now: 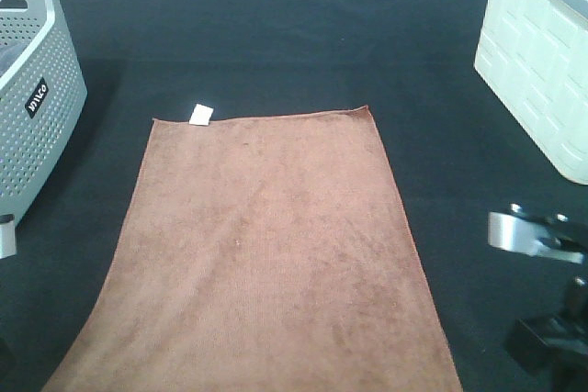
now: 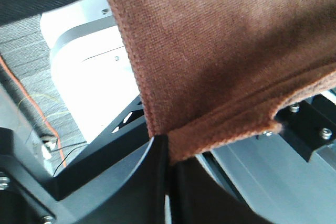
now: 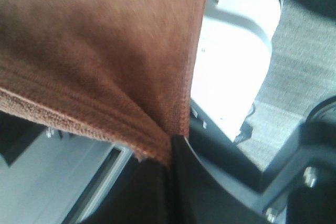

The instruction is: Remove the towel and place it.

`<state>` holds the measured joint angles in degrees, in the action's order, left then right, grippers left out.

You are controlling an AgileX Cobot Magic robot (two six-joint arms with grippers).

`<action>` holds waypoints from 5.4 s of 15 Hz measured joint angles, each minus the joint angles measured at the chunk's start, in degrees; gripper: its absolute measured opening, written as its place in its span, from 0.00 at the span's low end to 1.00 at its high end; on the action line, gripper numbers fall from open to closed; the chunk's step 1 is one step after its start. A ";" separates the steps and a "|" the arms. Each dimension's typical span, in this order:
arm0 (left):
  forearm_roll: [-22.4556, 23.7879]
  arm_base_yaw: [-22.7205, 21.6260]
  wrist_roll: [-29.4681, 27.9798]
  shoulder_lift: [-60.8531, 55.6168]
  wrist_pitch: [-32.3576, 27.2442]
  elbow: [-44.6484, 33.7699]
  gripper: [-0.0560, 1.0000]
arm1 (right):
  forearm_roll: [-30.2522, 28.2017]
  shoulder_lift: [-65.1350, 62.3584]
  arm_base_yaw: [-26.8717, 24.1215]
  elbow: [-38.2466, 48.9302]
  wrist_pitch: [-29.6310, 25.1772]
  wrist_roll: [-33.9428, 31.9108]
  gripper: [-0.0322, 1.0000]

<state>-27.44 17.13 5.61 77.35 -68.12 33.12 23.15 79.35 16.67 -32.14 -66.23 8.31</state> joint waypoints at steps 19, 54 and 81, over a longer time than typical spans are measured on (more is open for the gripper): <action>-0.80 16.56 -7.33 15.01 3.78 8.14 0.33 | 7.62 11.80 -0.11 -0.63 5.56 12.09 0.31; 15.64 -7.85 -6.88 62.80 2.12 84.11 0.86 | -4.07 52.94 -7.85 -69.90 15.30 4.24 0.87; 11.86 -5.27 -3.67 67.55 8.42 85.77 0.06 | 0.52 64.29 -2.12 -79.18 27.22 5.84 0.03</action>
<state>-15.58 11.86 1.95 144.90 -59.70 118.89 23.66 143.64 14.55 -111.33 -39.02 14.15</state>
